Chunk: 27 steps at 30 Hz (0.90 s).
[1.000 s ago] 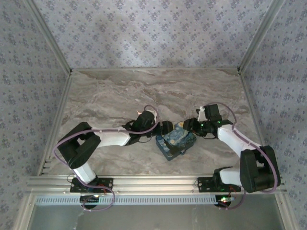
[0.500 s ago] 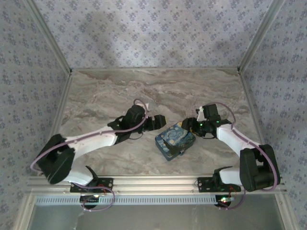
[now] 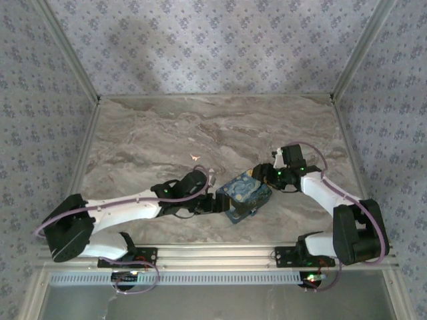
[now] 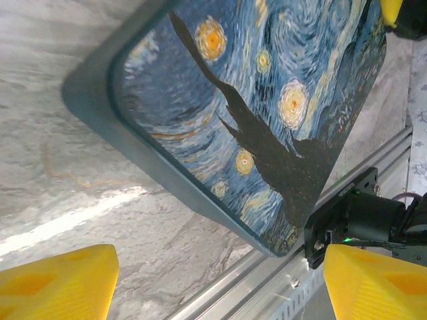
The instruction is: Unlock a padlock with a key
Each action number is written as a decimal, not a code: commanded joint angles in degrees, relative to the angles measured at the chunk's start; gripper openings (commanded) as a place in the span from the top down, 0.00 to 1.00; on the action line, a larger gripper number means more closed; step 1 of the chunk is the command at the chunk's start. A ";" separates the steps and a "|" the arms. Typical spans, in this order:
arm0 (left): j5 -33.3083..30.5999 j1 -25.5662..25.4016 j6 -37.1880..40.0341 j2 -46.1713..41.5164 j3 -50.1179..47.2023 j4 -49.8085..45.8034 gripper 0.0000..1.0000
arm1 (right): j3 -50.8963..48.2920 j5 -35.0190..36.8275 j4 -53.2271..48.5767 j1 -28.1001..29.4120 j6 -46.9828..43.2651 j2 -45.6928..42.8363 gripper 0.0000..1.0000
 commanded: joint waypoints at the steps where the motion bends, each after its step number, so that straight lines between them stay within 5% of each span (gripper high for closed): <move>1: 3.56 -0.30 -1.51 3.47 2.00 6.63 0.20 | 1.04 -0.08 -0.22 0.63 -0.32 1.24 0.40; 13: 3.17 3.31 1.37 12.56 8.71 7.40 0.37 | 0.63 -0.99 -0.39 0.75 -1.12 2.08 0.54; 27: 0.40 14.03 6.27 15.53 13.33 5.87 0.41 | 1.63 0.57 4.48 1.24 2.96 4.64 0.55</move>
